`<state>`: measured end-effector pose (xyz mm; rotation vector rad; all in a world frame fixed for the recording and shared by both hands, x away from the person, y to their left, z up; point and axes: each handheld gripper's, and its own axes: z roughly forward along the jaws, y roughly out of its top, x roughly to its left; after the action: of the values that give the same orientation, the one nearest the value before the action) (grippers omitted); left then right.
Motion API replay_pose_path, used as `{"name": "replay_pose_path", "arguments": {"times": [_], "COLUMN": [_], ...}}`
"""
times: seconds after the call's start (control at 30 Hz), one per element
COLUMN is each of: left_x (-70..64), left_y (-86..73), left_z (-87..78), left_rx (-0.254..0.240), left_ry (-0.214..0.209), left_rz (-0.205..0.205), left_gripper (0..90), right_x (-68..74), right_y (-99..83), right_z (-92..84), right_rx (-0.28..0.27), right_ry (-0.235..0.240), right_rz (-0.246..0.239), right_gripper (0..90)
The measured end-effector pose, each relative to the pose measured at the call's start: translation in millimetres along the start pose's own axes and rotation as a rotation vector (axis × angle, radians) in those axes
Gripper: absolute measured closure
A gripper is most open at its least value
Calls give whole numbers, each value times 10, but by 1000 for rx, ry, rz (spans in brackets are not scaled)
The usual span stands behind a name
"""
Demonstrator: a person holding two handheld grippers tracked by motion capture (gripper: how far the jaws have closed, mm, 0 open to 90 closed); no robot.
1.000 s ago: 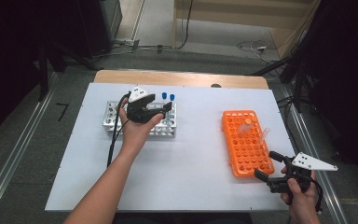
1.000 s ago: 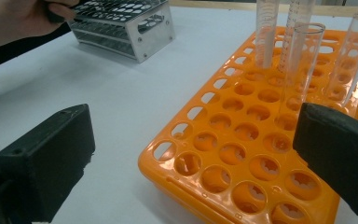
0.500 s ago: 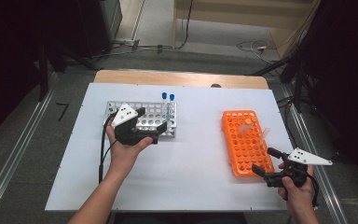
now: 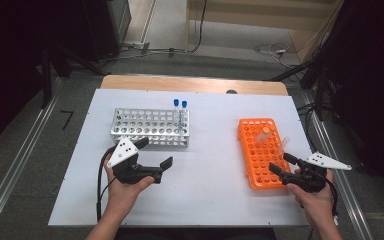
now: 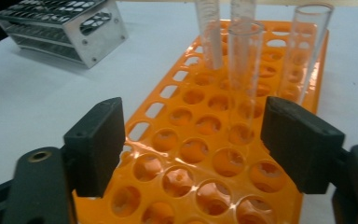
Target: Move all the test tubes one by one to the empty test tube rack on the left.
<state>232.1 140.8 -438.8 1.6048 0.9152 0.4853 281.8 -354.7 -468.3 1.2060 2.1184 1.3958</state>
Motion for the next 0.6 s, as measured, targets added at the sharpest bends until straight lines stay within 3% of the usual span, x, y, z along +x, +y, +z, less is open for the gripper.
{"name": "replay_pose_path", "arguments": {"times": [0.3, 0.43, 0.6], "left_x": [29, 31, 15], "left_y": [-93, -85, -107], "left_z": [-113, -121, -84], "left_rx": [8, 4, 13], "left_ry": [3, 10, 3], "left_rz": [-7, -14, -12], "left_gripper": [0, 0, 0], "right_x": [-89, -89, -23], "right_y": [6, 52, 55], "right_z": [136, 243, 276], "right_rx": [32, 71, 74], "right_ry": [-55, -93, -174], "right_rz": [-8, -7, -57], "right_gripper": [524, 595, 707]}}
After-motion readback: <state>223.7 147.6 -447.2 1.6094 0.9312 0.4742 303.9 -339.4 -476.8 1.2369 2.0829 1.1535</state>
